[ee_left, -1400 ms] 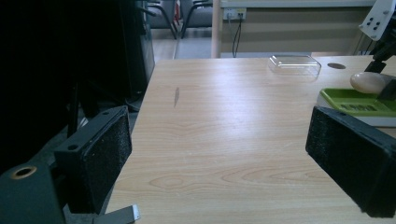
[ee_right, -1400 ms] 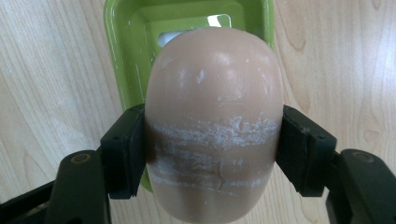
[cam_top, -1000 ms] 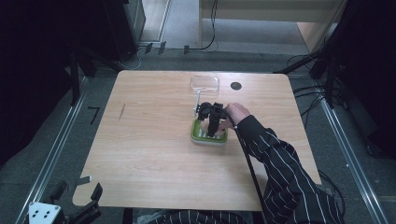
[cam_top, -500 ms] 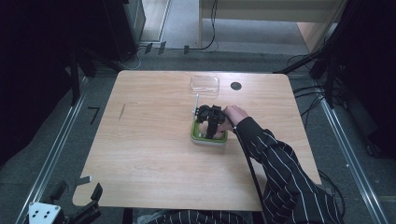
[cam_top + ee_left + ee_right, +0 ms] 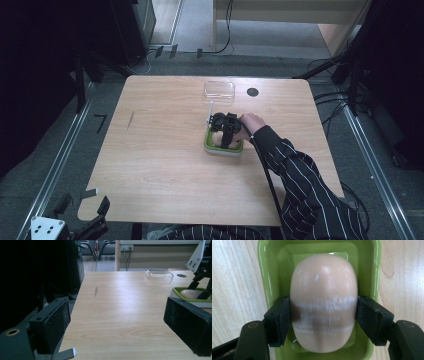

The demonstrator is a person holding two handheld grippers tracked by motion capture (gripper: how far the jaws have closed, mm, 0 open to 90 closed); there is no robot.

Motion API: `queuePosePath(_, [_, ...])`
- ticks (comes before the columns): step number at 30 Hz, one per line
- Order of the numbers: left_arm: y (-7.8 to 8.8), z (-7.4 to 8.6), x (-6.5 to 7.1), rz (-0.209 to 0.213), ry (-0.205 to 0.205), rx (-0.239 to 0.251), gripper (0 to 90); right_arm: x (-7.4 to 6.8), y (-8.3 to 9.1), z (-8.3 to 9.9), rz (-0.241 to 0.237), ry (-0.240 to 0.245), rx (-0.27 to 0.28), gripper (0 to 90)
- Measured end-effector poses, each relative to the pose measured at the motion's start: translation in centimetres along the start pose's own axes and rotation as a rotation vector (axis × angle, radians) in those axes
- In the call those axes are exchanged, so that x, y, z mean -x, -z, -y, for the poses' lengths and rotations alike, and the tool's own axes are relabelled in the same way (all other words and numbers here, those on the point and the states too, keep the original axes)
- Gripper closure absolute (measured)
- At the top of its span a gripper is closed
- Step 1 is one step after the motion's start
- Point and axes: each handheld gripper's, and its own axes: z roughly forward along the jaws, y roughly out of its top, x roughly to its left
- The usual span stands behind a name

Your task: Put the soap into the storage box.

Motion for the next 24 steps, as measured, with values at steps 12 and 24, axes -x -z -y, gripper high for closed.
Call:
queuePosePath(12, [-0.3,-0.1,0.1,0.006,-0.005,-0.004,7.2,0.1,0.0,0.3,-0.013,-0.005,-0.003,31.6])
queuePosePath(24, [-0.9,-0.2,0.1,0.025,-0.006,0.000,7.2,0.0,1.6,1.0,0.005,-0.090,0.010,15.5])
